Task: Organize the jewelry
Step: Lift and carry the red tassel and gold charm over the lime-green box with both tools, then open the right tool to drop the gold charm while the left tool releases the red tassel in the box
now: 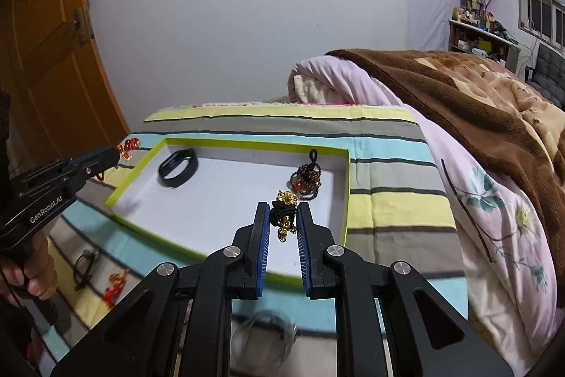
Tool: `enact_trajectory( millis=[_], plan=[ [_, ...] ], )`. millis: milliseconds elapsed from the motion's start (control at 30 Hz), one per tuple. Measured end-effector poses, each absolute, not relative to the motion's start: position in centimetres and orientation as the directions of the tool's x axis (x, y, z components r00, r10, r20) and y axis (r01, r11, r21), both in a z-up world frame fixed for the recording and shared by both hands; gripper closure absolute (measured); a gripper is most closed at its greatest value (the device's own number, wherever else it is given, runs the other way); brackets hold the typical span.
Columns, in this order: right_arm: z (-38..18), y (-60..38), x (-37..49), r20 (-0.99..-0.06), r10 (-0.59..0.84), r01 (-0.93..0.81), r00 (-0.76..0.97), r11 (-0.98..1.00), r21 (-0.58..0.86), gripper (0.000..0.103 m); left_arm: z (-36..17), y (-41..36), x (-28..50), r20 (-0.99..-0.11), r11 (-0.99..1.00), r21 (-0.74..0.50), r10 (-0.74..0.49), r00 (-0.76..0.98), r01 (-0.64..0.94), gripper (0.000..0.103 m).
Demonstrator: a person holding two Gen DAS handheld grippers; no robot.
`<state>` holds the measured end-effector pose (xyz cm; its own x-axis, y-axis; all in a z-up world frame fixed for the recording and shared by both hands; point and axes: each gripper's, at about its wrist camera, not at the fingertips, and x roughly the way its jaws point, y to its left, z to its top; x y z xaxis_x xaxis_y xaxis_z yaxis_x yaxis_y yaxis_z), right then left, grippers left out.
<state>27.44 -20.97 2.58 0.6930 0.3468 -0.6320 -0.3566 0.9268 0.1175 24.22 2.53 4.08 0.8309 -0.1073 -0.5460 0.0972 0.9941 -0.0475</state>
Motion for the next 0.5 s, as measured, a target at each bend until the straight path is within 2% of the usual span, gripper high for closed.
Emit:
enact_trajectory(
  millis=[167, 500],
  plan=[
    [1.1, -20.6, 29.7, -0.656, 0.324, -0.337, 0.682, 0.935, 0.112, 0.087, 3.4, 2.1, 26.4, -0.548, 0.991, -0.064, -0.132, 0.826, 0.116, 0.097],
    [-1.5, -19.8, 32.5, -0.723, 0.286, -0.313, 0.628, 0.944, 0.102, 0.087, 0.9, 1.3, 30.1, -0.639, 0.989, -0.078, -0.147, 0.755, 0.126, 0.097]
  ],
)
